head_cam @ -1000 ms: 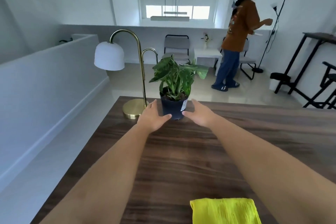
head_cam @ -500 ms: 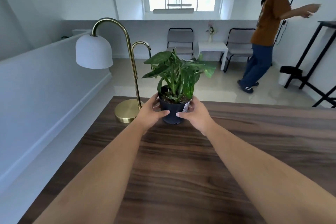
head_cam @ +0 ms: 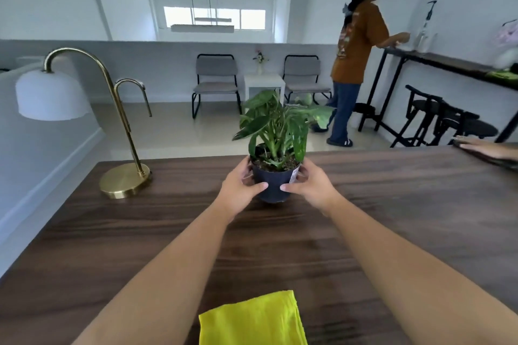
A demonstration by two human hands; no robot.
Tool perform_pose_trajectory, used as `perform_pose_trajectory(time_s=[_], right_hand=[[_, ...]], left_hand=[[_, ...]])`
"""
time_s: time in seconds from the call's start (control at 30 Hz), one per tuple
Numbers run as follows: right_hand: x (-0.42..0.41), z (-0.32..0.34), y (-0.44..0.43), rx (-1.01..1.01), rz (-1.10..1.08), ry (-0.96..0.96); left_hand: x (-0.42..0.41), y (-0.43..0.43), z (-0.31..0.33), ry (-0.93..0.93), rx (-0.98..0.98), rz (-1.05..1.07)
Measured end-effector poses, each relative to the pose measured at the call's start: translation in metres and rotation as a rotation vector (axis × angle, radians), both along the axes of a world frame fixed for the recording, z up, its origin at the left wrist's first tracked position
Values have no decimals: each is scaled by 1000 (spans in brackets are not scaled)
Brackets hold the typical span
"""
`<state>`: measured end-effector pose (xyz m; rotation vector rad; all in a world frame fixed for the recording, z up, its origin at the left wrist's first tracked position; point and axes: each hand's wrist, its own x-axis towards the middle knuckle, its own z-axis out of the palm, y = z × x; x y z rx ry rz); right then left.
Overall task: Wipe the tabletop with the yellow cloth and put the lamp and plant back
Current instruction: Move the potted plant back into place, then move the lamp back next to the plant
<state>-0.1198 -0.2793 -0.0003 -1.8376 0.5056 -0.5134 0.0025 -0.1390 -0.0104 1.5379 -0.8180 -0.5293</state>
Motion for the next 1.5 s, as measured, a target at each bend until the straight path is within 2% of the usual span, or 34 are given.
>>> perform_pose_trajectory(time_s=[0.17,0.43,0.6,0.73,0.87,0.97,1.27,1.5], right_hand=[[-35,-18,-22,12,-55,4],[-41,-37,-27,5,-70,42],[-47,-27,-8,-127,-270,372],[-46,-24,18,-54,-214,474],[-17,-15,60,2,14,407],[18,-4,97,-43,127,329],[149,34,167,-101,187,178],[238,30,179,-109,179,99]], left_hand=[[-31,-24,-16,9,25,-40],[-39,-27,-26,23,65,14],[-35,-20,-16,45,129,6],[-24,2,-9,26,216,51],[-3,41,2,-17,255,122],[19,74,12,-74,310,203],[117,164,33,-191,462,422],[191,174,9,-291,657,500]])
